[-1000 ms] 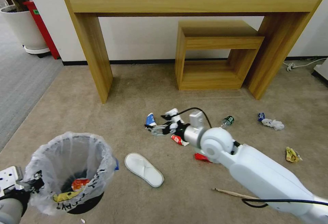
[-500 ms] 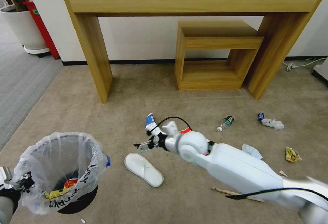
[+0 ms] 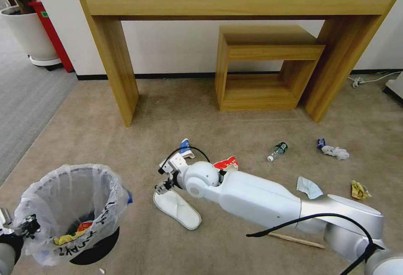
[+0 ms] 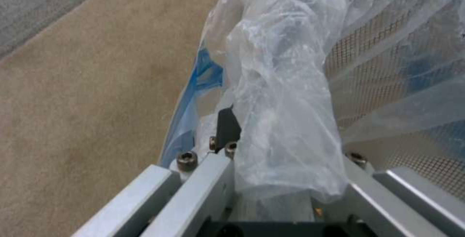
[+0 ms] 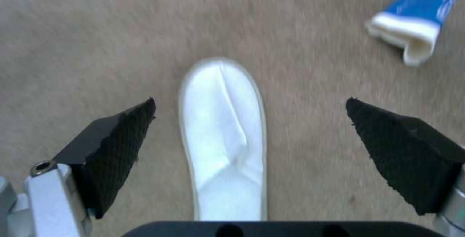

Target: Pick up the trash bin and place the garbage on the floor into it.

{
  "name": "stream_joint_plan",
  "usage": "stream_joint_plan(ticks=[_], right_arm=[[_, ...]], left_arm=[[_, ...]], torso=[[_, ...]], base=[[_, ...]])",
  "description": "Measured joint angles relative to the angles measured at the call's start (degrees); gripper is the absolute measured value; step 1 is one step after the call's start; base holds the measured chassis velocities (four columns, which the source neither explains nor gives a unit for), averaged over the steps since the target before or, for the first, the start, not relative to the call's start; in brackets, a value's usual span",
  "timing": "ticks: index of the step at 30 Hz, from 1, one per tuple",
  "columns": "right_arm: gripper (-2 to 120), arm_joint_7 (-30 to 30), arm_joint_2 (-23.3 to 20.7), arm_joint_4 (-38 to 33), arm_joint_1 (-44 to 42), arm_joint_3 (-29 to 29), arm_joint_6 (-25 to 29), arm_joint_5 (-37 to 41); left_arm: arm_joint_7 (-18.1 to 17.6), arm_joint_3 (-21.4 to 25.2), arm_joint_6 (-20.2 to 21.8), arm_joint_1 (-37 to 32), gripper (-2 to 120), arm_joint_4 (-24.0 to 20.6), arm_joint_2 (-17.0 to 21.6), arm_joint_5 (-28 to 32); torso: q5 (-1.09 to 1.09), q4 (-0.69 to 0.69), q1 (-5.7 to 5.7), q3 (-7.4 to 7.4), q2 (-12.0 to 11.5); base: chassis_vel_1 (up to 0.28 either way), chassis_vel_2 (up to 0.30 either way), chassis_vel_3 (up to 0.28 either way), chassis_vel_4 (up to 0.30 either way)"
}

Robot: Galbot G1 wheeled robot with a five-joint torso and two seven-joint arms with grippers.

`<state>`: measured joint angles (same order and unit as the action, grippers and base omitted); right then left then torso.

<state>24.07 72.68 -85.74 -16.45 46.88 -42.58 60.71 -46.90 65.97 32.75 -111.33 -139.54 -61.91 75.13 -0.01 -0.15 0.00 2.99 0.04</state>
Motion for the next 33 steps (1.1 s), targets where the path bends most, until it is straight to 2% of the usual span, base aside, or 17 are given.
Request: stream_joint_plan(ticks=[3, 13, 24, 33], right_arm=[[100, 2.23, 0.13, 1.95, -2.17, 0.38, 0.12, -0.17], [100, 1.90, 1.37, 6.11, -6.16, -0.32, 0.71, -2.36], [100, -2.42, 3.23, 9.56, -8.19, -1.84, 4.96, -6.46], [100, -6.77, 6.09, 17.12, -9.99, -3.08, 10.02, -11.81]], left_arm=[[0.33, -0.87, -0.01, 0.03, 1, 0.26, -0.50, -1.18], [1.16, -1.19, -0.31, -0.72, 1, -0.04, -1.04, -2.78], [2.05, -1.84, -0.66, -1.06, 1, -0.04, -1.72, -4.35], [2.65, -2.43, -0.92, -1.36, 1, 0.17, -2.08, -5.46]], torso=[[0.00, 0.00, 0.00, 0.00, 0.00], [0.01, 0.00, 0.00, 0.00, 0.00], [0.01, 0.01, 0.00, 0.00, 0.00], [0.01, 0.01, 0.00, -0.01, 0.00]], base=[[0.000, 0.000, 0.000, 0.000], [0.000, 0.000, 0.000, 0.000], [0.000, 0.000, 0.000, 0.000], [0.000, 0.000, 0.000, 0.000]])
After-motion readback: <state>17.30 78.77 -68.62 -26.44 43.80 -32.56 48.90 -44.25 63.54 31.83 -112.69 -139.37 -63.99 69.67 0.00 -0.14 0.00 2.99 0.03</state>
